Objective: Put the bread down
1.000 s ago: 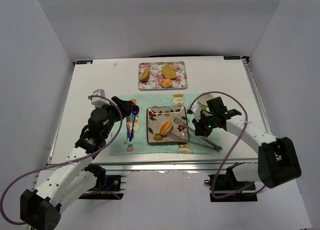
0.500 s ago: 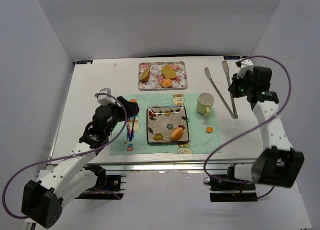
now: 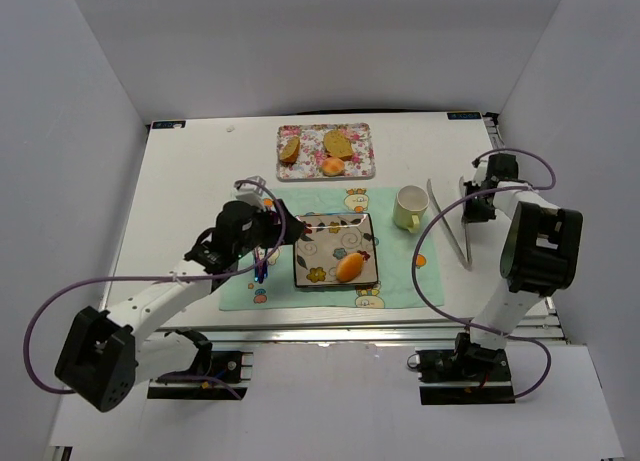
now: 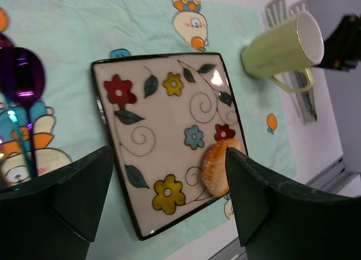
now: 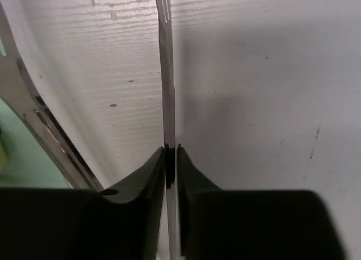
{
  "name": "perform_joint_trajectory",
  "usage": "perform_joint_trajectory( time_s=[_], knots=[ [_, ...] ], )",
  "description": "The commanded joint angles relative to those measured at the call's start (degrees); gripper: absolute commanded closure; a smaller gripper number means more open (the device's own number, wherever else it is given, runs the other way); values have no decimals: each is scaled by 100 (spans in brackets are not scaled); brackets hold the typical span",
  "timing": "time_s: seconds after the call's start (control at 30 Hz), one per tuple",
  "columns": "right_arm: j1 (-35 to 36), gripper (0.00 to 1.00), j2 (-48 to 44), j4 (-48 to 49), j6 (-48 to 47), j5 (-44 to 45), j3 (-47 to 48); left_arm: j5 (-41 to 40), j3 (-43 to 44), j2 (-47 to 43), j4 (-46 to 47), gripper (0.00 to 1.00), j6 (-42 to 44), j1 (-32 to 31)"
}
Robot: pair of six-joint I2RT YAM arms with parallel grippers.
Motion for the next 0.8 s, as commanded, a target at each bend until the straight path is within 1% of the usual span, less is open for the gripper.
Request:
perform_joint_trajectory(
  time_s=[0.0, 0.03, 0.1, 0.13, 0.17, 0.2, 0.23, 0.3, 0.33, 0.37, 0.4, 0.5, 0.6, 0.67, 0.77],
  knots=[
    [-22, 77, 149, 335, -71, 105, 277, 223, 516, 327, -93, 10, 430, -326],
    [-22, 67, 167, 344, -107, 114, 277, 223, 570, 416, -128, 10, 491, -457],
    [-31, 61, 193, 265, -195, 79, 295, 214, 719, 687, -190, 10, 632, -581],
    [-39, 55, 159, 239, -221, 61, 304, 214, 763, 785, -199, 10, 685, -729],
    [-39, 52, 123, 169, -256, 26, 312, 214, 825, 882, -234, 10, 781, -792],
    [-39, 44, 1, 151, -291, 8, 304, 205, 886, 970, -313, 10, 834, -871],
    [-39, 41, -87, 125, -431, -18, 304, 196, 1009, 1162, -322, 10, 896, -1002],
    [-48, 27, -402, -59, -747, -280, 373, 205, 1141, 1330, -541, 10, 1080, -1126],
    [-40, 16, -543, -95, -1106, -395, 374, 205, 1246, 1487, -577, 10, 1142, -1205],
    [-39, 11, -693, -87, -1231, -640, 348, 205, 1299, 1541, -621, 10, 1238, -1232],
    [-39, 11, -1034, 44, -1293, -668, 269, 222, 1326, 1594, -630, 10, 1283, -1284],
    [-22, 11, -1527, 212, -1119, -765, 259, 275, 1423, 1717, -560, 10, 1432, -1372],
    [-22, 11, -1643, -58, -864, -888, 523, 345, 1493, 1823, -472, 10, 1581, -1460],
    [-22, 11, -1661, -262, -776, -1177, 725, 424, 1624, 1928, -515, 10, 1739, -1522],
    [-22, 11, -1845, -131, -653, -1468, 568, 460, 1809, 2069, -673, 9, 2029, -1680]
  ],
)
